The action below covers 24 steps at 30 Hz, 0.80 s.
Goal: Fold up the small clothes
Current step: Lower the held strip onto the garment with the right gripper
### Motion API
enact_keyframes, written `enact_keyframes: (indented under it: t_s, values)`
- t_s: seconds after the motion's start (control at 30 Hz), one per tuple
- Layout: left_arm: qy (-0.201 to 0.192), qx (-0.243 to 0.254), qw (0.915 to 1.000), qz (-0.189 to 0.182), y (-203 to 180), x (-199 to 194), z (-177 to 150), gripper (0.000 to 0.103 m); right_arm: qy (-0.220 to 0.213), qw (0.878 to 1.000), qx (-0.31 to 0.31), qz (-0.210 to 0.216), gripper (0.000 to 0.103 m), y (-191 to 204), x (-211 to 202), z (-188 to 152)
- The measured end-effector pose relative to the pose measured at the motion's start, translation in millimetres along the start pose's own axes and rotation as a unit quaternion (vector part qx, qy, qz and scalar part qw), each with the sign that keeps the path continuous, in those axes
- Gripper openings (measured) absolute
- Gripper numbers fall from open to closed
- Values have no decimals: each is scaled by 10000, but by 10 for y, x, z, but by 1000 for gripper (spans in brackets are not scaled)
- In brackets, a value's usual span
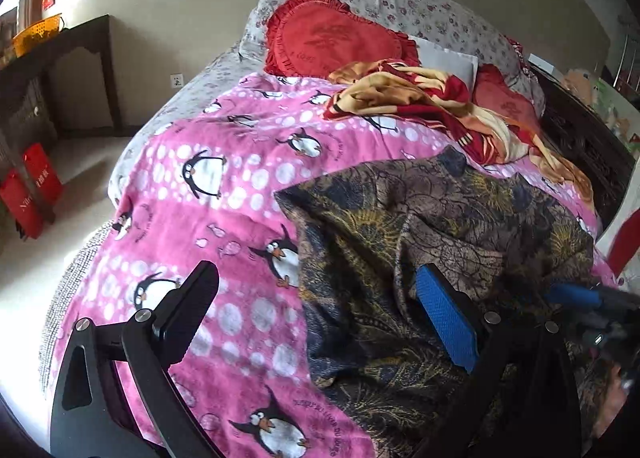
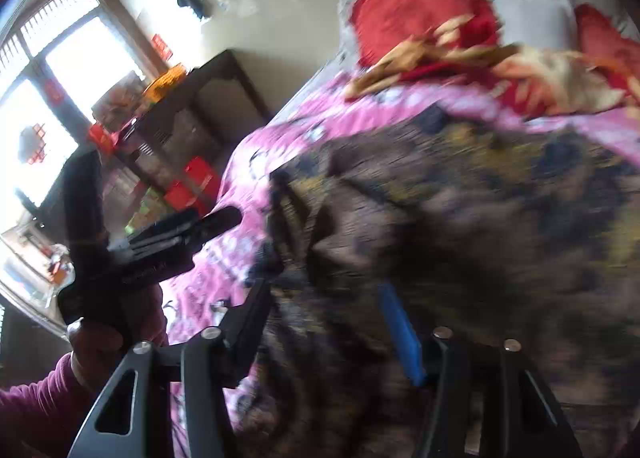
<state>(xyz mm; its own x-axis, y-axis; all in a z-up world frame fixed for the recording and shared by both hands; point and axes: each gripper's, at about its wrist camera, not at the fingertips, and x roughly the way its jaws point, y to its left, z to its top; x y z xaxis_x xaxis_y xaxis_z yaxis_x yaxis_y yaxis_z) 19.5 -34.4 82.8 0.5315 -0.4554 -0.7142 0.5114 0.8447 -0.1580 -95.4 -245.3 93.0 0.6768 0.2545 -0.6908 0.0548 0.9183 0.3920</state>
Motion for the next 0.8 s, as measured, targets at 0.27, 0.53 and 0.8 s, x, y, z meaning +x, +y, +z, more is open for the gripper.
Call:
enact_keyframes:
  t_s: [0.27,0.53,0.8]
  values:
    - [366,-225,9989,-168,-169,353,9,100,-25,9993,139,-358,62,-305,-185,131]
    - [326,-369,9987,-109,-63,296,67,100,335,9994,80,-76,51,-98,594,259]
    - [-287,-361,9982,371,343,-248,138,100,-36,9888,-1448,359,7,517,709,714]
